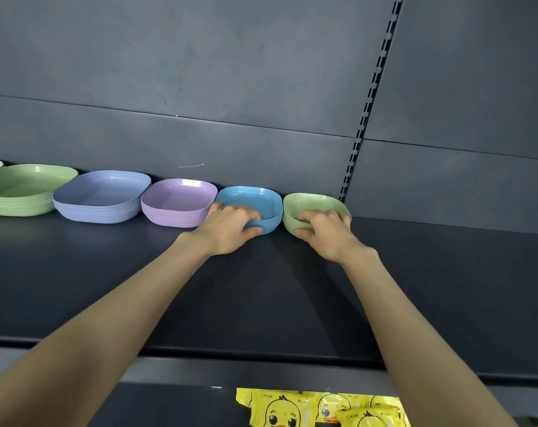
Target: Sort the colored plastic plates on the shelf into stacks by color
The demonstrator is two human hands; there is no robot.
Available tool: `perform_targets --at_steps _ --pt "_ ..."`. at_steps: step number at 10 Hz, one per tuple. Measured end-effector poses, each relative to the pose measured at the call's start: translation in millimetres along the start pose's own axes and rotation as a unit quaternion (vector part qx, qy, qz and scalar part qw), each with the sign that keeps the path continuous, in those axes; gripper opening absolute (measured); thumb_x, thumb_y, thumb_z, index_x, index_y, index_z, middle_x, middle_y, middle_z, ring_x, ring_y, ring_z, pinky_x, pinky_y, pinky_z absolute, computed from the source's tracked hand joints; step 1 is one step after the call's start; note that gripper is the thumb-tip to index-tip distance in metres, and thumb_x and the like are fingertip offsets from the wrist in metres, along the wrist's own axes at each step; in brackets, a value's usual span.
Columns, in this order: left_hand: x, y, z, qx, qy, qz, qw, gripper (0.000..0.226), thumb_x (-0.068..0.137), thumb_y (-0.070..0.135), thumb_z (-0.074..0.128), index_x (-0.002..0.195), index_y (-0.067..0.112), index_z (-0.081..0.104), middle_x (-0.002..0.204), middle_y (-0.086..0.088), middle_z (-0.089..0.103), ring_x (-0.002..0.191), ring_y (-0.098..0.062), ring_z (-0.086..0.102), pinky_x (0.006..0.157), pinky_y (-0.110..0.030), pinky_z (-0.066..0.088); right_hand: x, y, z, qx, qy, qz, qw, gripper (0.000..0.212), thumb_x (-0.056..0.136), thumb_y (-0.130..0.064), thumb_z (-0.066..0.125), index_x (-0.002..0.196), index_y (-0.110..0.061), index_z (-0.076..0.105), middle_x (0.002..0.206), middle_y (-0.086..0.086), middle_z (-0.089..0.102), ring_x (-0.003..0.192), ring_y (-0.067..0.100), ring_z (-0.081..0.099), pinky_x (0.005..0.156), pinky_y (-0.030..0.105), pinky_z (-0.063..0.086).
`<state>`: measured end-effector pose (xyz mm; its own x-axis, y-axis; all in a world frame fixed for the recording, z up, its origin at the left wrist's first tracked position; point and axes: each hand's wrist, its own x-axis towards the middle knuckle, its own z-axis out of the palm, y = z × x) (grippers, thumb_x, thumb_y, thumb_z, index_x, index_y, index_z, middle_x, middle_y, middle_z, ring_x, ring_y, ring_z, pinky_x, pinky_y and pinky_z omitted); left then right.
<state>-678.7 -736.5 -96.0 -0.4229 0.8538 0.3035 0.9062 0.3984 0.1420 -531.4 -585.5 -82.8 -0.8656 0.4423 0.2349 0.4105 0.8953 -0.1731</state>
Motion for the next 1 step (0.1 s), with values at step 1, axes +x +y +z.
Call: perform_targets --at_steps 1 --pt "-3.7 3.0 -18.6 -0.002 -0.008 -0.010 1.000 0.035 0.096 0.036 0.046 0.127 0.023 0.052 0.134 0.002 0.051 0.123 -0.022 0.043 0.106 -0.035 0.022 3.2 -13.1 -12.5 -0.012 -0.020 0.004 1.000 0.042 0.094 -0.033 0.052 0.132 -0.016 0.046 0.132 0.008 0.052 0.125 0.031 0.040 0.104 0.039 0.023"
